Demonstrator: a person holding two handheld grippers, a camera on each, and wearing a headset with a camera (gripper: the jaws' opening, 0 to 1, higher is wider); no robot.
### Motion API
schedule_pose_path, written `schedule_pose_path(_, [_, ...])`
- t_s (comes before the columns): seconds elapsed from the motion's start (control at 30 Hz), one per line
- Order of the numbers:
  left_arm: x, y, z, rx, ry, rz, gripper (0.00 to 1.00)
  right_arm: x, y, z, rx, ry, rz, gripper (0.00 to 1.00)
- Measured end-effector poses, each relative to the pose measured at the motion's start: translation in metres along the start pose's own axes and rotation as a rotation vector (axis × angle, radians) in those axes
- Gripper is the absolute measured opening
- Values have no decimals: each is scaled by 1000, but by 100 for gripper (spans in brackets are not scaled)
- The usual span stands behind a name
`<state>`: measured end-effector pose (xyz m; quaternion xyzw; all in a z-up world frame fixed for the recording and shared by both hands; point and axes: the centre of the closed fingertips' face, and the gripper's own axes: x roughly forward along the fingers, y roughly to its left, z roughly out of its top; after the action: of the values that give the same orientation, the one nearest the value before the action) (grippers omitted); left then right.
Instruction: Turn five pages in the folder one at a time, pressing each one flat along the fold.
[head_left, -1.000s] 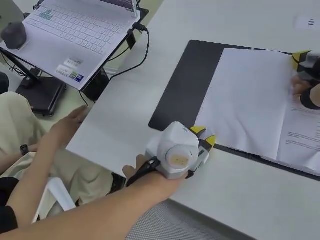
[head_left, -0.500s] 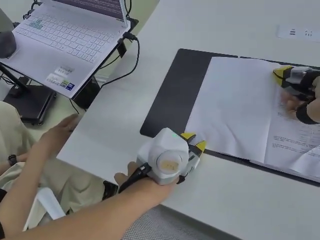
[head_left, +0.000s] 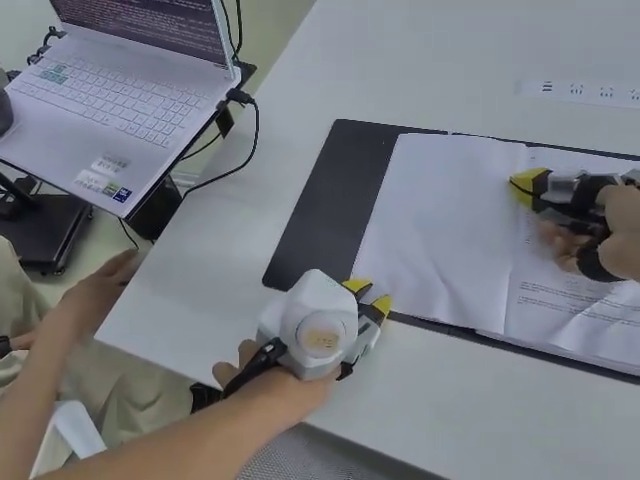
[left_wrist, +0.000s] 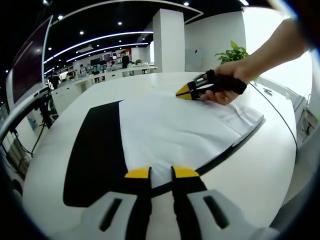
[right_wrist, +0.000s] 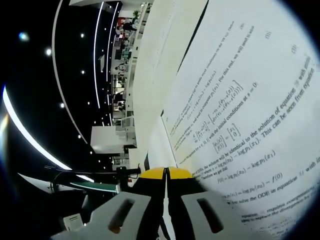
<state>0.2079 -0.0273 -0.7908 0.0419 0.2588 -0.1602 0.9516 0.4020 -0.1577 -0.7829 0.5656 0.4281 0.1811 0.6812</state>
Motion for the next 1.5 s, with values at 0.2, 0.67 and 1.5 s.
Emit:
schedule_pose_path(0.2, [-1,-1,0,3,1,-1,14,-8,-4,-11,-4,42,9,0])
schedule_pose_path(0.67, [-1,-1,1,2,2,-3,13,-33,-4,-46,-4,81,23,0])
schedule_pose_path(1.5, [-2,-1,1,4,10,-6,13,-66,-35,-104,-76,215,-6,0])
